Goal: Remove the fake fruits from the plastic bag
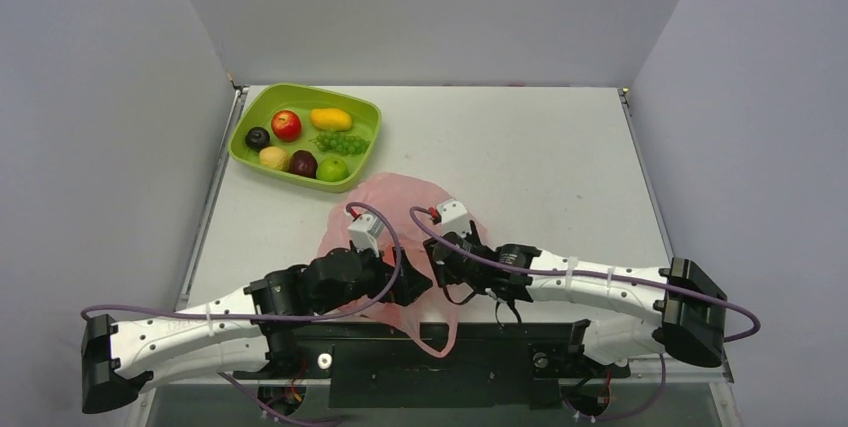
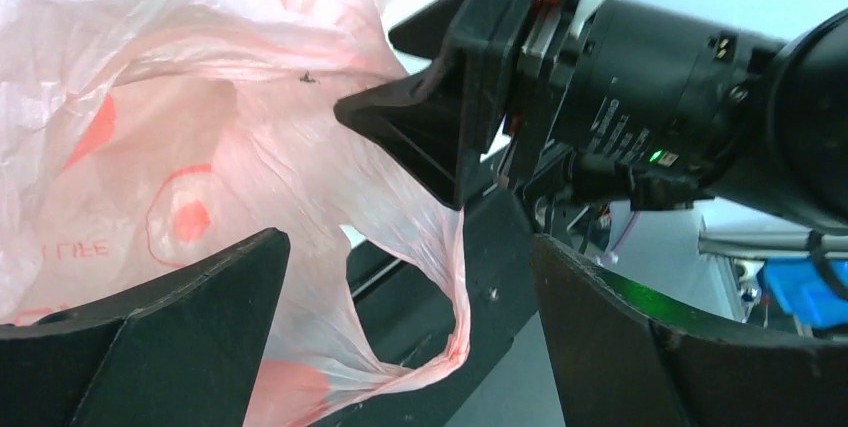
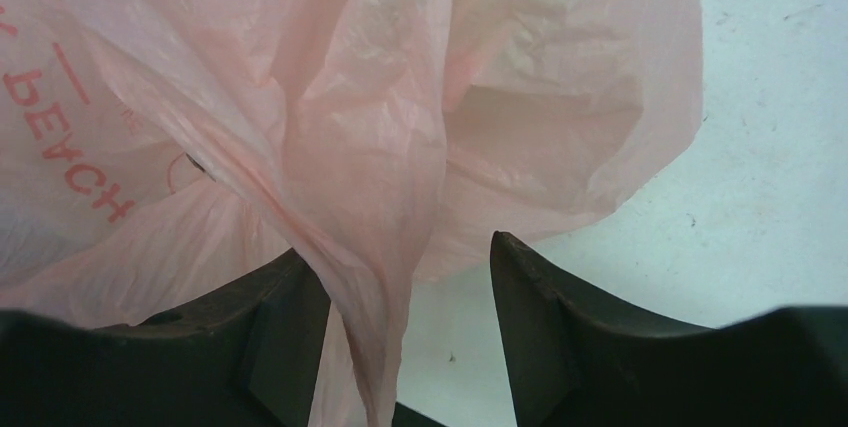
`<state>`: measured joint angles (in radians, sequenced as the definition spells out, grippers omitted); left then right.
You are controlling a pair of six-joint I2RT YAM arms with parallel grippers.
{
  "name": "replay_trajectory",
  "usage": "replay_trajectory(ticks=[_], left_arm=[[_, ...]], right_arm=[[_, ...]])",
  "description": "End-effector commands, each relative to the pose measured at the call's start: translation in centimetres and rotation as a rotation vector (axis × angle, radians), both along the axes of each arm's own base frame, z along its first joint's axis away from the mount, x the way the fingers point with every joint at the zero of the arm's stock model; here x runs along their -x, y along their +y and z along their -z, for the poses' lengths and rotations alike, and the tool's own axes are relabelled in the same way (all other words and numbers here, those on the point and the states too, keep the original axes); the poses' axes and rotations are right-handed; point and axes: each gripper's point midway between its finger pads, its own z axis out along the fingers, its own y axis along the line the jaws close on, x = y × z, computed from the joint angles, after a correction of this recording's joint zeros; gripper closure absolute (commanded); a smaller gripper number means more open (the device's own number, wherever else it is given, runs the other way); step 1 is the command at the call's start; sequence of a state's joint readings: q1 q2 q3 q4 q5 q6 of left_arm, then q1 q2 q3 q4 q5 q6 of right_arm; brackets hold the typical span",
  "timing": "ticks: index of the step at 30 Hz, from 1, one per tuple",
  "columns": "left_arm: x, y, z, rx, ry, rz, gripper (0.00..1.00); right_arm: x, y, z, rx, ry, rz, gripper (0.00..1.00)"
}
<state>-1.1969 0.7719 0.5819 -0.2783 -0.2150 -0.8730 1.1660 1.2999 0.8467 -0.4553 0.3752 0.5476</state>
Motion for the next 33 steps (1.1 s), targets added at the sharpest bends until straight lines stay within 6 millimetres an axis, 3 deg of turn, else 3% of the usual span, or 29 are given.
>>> replay_trajectory(ticks=[1, 5, 6, 11, 14, 20, 30, 33], left_arm=[[-2.1, 0.6, -2.3, 0.111, -0.071, -0.128, 0.1], [-2.4, 1.0, -1.0, 0.095, -0.082, -0.147, 0.1], [-2.4, 0.9, -0.6, 0.096, -0.086, -0.147, 0.1], [-2.6, 1.1, 1.1, 0.065, -0.08, -0.161, 0.11], [-2.7, 1.4, 2.5, 0.043, -0.066, -0.181, 0.12], [-3.5, 2.4, 4.6, 0.013, -0.06, -0.256, 0.13], [-4.7, 3.6, 6.5, -0.006, -0.072, -0.353, 0.13], [-5.1, 3.3, 6.7, 0.006, -0.078, -0.366, 0.13]], right_arm=[[-0.4, 2.6, -2.4, -0.246, -0.023, 0.06, 0.58], [-0.2, 3.2, -3.4, -0.316, -0.029, 0.045, 0.98], [0.1, 3.5, -3.5, -0.315, -0.023, 0.011, 1.0], [1.8, 4.0, -4.1, -0.371, -0.007, -0.107, 1.0], [2.3, 3.0, -2.6, -0.369, 0.016, -0.098, 1.0], [3.3, 2.4, -1.8, -0.427, 0.064, -0.1, 1.0], [5.2, 2.4, -3.5, -0.516, 0.108, -0.184, 1.0], [4.4, 1.7, -4.0, -0.505, 0.096, -0.145, 1.0]])
